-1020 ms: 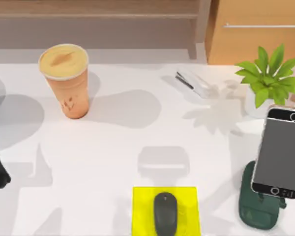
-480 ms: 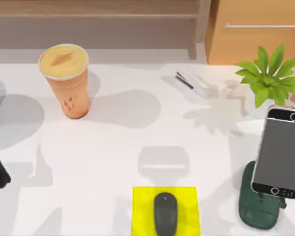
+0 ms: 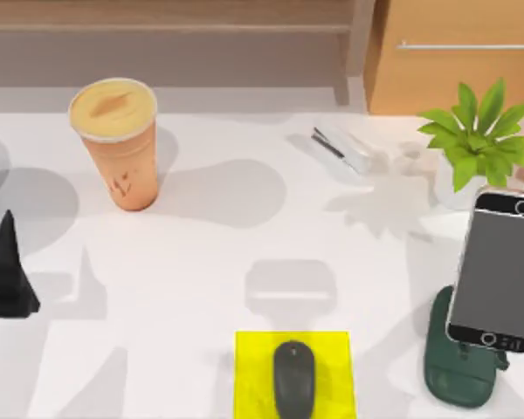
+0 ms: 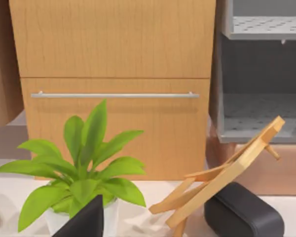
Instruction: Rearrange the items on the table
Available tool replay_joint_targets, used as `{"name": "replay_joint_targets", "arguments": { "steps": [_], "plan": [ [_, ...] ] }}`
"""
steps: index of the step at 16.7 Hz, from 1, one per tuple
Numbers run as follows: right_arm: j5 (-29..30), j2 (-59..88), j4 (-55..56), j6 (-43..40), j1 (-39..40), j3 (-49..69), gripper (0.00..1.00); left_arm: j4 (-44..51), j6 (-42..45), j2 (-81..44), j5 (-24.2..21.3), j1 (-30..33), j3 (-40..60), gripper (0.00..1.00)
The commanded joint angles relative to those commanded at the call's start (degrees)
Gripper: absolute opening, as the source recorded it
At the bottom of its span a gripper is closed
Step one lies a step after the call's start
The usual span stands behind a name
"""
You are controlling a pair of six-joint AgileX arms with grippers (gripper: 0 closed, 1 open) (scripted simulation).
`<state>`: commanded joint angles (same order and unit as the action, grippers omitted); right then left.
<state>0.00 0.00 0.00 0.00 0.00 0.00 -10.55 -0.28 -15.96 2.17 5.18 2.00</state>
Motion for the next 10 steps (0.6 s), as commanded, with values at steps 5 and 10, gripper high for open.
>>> {"name": "replay_joint_targets", "arguments": {
  "steps": [5,10],
  "plan": [
    [0.0,0.0,0.0,0.0,0.0,0.0,1.0,-15.7,-0.5,-24.3,3.4,7.0,3.3,1.0],
    [0.0,0.0,0.0,0.0,0.0,0.0,1.0,-34.7,-1.1,-52.4,8.1,13.6,8.3,1.0]
  ]
}}
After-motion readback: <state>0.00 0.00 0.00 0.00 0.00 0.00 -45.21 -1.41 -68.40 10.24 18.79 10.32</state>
